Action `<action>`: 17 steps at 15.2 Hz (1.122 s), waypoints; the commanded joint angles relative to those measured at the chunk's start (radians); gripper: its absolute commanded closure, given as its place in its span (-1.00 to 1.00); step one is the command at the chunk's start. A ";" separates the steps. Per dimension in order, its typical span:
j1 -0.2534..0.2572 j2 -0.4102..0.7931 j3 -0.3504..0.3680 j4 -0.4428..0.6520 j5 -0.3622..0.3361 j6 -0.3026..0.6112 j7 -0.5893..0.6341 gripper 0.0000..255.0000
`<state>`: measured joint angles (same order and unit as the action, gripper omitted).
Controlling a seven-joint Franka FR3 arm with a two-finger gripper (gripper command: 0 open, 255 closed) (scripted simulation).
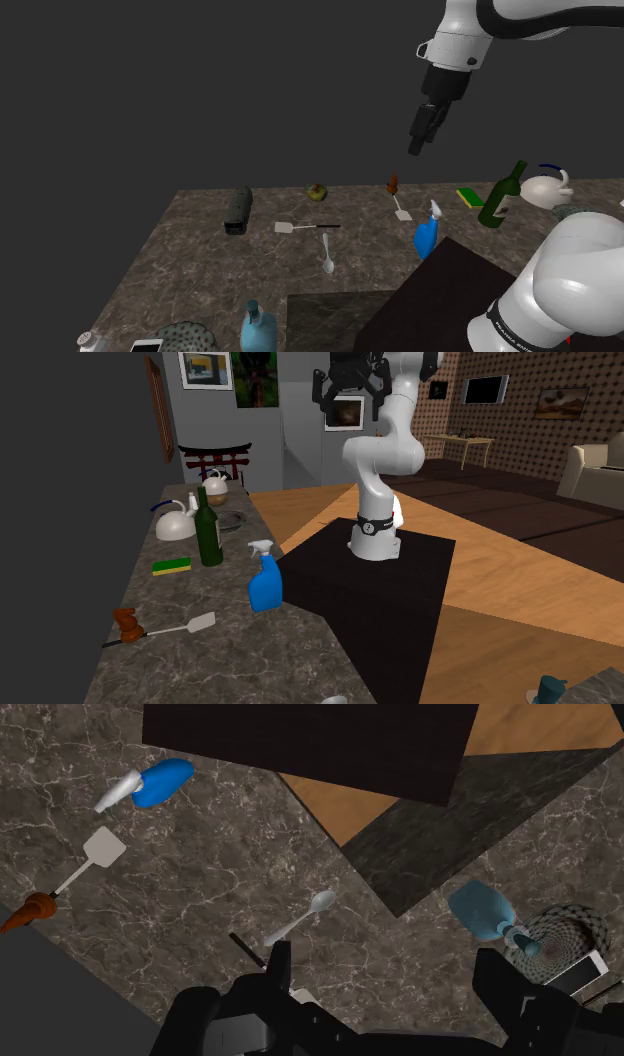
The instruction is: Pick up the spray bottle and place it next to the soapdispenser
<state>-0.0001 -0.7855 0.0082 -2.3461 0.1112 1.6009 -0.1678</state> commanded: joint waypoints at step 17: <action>-0.144 0.435 -0.122 -0.058 -0.049 0.286 0.050 -1.00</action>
<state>-0.1334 -0.3842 -0.1018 -2.4054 0.0657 1.8680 -0.1164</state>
